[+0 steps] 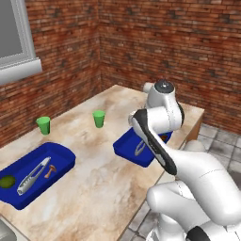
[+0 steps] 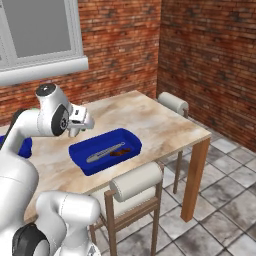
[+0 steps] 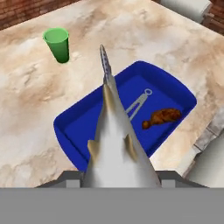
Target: Gather the mushroom and lime from the fridge and place them on a tray on the dining counter. Then gather the chicken drumstick and fish from the fridge and place them on the other tray.
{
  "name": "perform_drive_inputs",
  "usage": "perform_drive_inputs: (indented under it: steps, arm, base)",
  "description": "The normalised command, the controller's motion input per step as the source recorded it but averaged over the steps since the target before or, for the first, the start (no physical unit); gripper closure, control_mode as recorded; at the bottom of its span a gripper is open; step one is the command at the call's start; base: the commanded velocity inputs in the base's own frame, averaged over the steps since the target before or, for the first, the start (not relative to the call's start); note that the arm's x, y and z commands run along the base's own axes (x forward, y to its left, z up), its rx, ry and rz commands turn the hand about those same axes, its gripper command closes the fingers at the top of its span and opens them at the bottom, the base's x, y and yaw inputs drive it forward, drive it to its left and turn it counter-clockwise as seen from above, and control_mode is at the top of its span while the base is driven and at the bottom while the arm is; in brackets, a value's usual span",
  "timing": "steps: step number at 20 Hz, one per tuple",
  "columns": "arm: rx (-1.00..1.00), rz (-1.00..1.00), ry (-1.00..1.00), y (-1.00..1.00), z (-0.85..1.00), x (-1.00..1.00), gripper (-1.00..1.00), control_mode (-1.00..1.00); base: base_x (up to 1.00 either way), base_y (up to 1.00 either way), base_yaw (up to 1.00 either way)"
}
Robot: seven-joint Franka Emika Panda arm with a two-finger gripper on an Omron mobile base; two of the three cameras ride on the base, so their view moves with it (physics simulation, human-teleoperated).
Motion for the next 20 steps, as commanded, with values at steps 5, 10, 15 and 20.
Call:
perform_drive_inputs:
  steps: [5, 10, 15, 20]
  arm:
    - [0.0, -0.3, 0.0, 0.03, -0.19, 0.0, 1.0, -1.0]
    - [0.1, -0.24, 0.0, 0.03, -0.21, 0.19, 1.0, -1.0]
    - [0.2, -0.15, 0.03, 0.0, -0.14, 0.38, 1.0, -1.0]
    - [0.16, -0.12, 0.03, 0.03, -0.3, 0.34, 1.0, -1.0]
  base:
    - [0.0, 0.0, 0.0]
    - [0.0, 0.0, 0.0]
    - [0.0, 0.0, 0.0]
    - [0.0, 0.0, 0.0]
